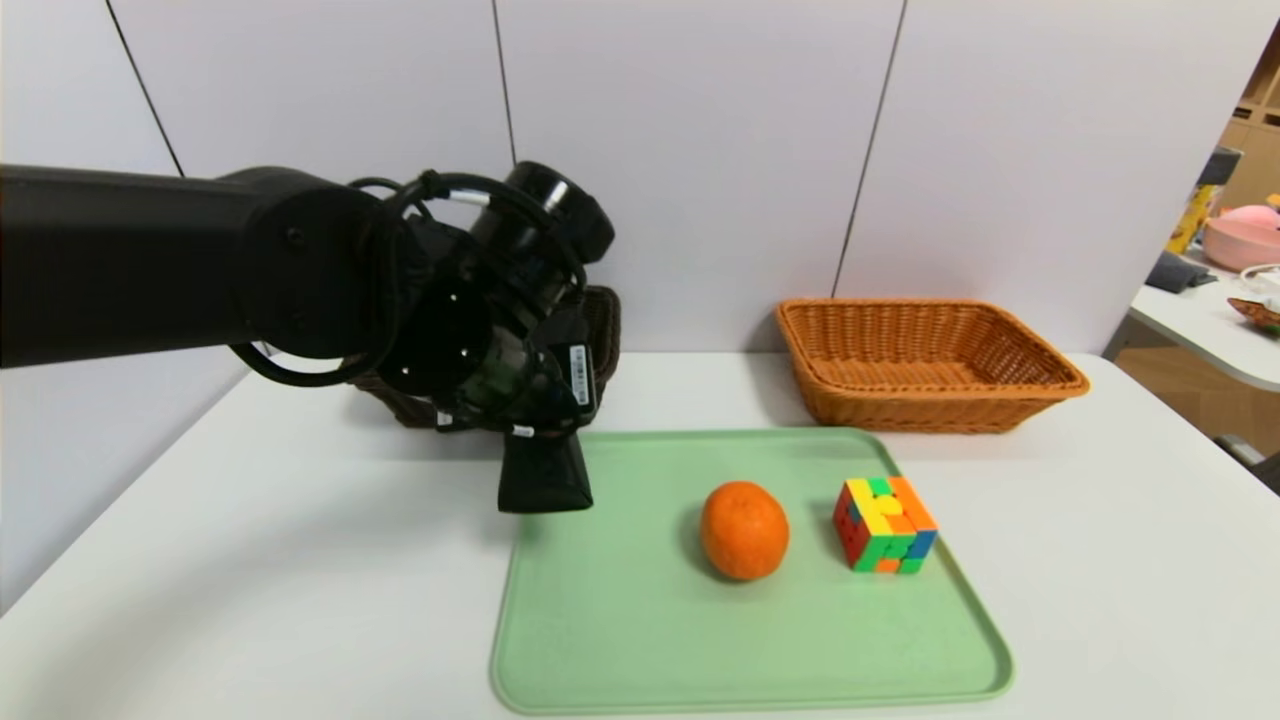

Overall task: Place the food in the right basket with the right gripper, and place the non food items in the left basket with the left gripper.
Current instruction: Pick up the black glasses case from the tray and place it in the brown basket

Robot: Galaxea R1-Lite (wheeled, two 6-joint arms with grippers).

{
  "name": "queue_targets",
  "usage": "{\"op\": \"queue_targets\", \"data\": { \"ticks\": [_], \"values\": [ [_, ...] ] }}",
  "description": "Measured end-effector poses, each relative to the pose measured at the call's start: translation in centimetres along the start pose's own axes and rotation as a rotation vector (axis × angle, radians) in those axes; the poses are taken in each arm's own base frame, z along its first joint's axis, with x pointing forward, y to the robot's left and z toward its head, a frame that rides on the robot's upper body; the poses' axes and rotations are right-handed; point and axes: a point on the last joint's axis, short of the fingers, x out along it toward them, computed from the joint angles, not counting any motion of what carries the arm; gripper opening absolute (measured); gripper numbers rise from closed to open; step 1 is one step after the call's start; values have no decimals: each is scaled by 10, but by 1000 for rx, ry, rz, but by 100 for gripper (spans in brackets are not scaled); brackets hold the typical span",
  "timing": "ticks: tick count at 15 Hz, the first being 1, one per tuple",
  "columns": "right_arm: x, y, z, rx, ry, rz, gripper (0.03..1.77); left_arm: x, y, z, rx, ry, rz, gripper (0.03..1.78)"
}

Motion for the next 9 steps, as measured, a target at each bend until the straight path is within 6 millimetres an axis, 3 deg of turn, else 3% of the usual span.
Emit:
{"op": "queue_targets", "data": {
  "ticks": [4, 9],
  "values": [
    [0, 0, 0, 0, 0, 0, 170, 3, 12, 44, -114, -115, 4, 72],
    [0, 0, 0, 0, 0, 0, 170, 37, 28, 88, -248, -244, 17, 72]
  ]
}}
